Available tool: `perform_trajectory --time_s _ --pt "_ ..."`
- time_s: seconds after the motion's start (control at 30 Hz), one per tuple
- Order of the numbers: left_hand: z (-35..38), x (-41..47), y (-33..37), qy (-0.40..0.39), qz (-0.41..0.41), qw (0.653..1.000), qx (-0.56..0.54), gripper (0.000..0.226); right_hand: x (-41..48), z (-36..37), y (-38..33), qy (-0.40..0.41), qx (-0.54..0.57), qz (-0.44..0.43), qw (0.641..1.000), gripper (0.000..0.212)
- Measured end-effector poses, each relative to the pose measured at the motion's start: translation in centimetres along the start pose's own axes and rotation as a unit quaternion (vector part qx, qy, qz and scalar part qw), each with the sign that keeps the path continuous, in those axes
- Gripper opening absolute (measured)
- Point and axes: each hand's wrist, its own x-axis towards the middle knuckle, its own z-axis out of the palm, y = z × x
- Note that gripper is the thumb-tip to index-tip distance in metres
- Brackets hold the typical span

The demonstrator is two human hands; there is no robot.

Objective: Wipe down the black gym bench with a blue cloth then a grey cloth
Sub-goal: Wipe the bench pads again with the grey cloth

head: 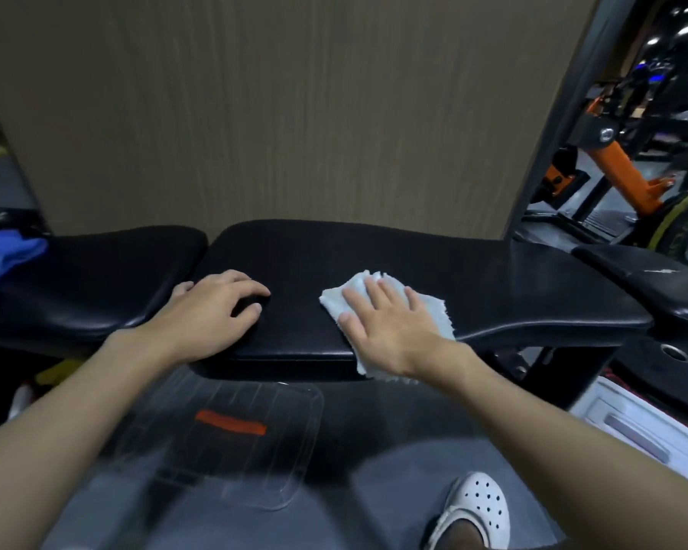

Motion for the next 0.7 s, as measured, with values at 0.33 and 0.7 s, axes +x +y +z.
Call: perform_trajectory --time_s 0.33,0.7 --pt "-0.6 -1.9 -8.1 0.063 -0.017 0.989 -0.133 0.040 3.3 1.5 -14.5 -0.021 -0.024 -0.105 0.994 0.062" --pt "-0.7 -2.5 -7.5 0.050 -0.051 0.969 -0.236 0.055 0.6 4.2 -12.3 0.172 -0.080 -0.143 0.971 0.063"
